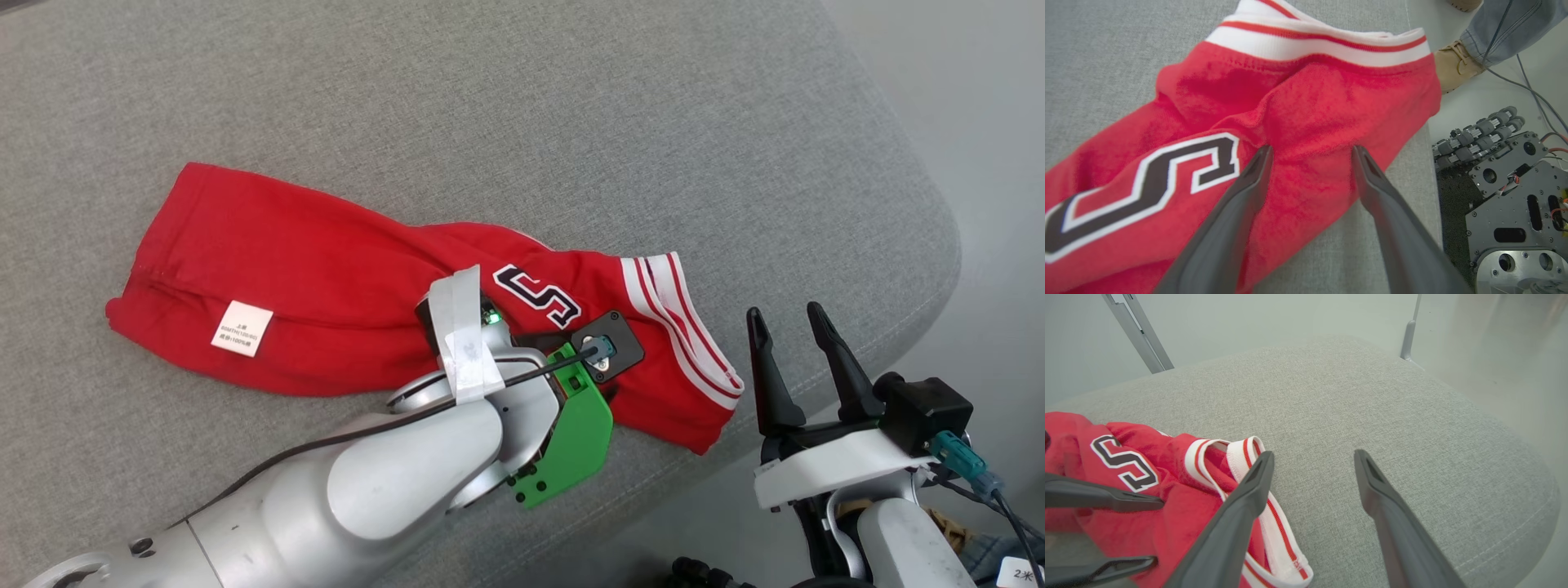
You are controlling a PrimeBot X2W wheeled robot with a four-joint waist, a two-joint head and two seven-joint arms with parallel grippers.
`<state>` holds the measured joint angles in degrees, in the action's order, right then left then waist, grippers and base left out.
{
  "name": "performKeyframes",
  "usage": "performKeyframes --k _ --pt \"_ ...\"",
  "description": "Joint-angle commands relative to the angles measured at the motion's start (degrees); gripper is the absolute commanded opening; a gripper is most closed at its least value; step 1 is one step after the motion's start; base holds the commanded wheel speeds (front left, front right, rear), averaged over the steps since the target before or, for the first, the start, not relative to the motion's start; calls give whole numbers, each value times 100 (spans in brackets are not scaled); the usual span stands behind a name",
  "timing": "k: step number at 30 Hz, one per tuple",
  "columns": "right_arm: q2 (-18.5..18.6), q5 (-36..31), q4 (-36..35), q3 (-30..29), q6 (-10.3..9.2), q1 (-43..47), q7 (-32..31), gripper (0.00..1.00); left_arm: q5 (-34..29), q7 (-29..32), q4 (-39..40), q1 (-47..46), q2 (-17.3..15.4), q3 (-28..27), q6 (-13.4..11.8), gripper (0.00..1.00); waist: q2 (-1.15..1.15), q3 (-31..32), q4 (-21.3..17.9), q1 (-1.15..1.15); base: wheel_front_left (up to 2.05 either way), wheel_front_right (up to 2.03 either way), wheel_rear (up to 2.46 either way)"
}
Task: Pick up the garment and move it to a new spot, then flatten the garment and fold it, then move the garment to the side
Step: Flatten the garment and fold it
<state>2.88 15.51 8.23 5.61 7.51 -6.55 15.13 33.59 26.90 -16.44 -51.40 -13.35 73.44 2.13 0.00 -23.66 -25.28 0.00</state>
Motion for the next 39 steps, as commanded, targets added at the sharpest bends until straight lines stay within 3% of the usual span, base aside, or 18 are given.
performKeyframes --k 1,2,3,4,14,24,28,32,39 --pt "4 -25 -13 -14 -4 9 3 100 -33 -20 -58 -59 -25 -1 28 60 0 -14 -1 0 0 0 0" --pt "4 -24 -18 -16 -4 12 3 100 -36 -33 -110 -38 -11 0 35 36 0 -20 -5 0 0 0 0" --pt "4 -22 -19 -15 -4 11 3 100 -35 -50 -165 -20 4 1 40 5 0 -23 -10 0 0 0 0" --pt "5 -20 -16 -19 -4 6 3 100 -19 -80 -205 -4 21 -3 47 0 0 -23 -16 0 0 0 0" --pt "4 -91 11 -67 -4 66 3 100 469 -237 -302 111 268 -316 20 0 0 137 19 0 0 0 0" --pt "3 -139 20 32 -4 28 3 100 1195 -716 -600 -205 585 -1318 -228 0 0 229 -79 0 0 0 0" --pt "3 -17 12 174 -4 -44 3 100 1457 -1120 -1166 -602 664 -2004 -475 0 0 162 -335 0 0 0 0" --pt "5 67 20 246 -4 -15 3 100 1355 -1467 -1808 -1050 516 -2365 -685 0 0 99 -567 0 0 0 0" --pt "2 167 -67 104 -4 144 3 100 1091 -1845 -2745 -1646 379 -2408 -530 0 0 2 -633 0 1 1 1"
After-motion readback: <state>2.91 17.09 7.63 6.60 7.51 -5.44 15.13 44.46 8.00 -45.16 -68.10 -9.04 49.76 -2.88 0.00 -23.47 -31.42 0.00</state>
